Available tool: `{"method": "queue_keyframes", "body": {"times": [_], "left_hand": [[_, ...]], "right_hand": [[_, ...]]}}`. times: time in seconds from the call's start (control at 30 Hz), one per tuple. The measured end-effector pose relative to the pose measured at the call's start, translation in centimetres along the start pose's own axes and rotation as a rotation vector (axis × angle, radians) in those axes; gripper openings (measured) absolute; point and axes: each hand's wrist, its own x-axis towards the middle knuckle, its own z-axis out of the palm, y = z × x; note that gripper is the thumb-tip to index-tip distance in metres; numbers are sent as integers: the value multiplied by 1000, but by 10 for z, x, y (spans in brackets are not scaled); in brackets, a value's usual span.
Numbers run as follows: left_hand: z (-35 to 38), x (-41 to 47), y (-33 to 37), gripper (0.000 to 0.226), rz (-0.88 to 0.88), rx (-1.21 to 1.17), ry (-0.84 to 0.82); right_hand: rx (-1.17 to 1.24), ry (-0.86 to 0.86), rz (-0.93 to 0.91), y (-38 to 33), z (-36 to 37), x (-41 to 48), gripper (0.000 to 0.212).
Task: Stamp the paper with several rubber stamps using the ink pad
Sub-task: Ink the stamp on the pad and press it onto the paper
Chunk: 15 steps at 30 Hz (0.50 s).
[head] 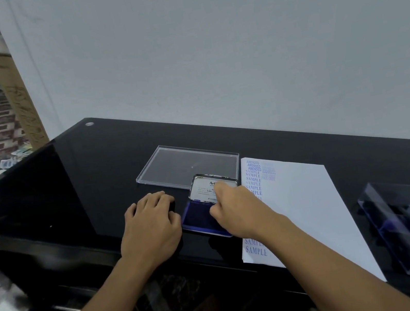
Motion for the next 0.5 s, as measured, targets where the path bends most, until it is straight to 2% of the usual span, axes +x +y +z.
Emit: {"method": "queue_keyframes", "body": {"times": [0.13, 0.3, 0.5], "left_hand": [[0, 0, 1, 36, -3, -8, -2], [-1, 0, 1, 37, -5, 1, -17], [-1, 1, 2, 38, -12, -14, -14]], "right_hand": [[59, -1, 23, 8, 0, -3, 21], [-12, 7, 16, -1, 1, 0, 20], [38, -3, 27, 3, -2, -2, 20]]}}
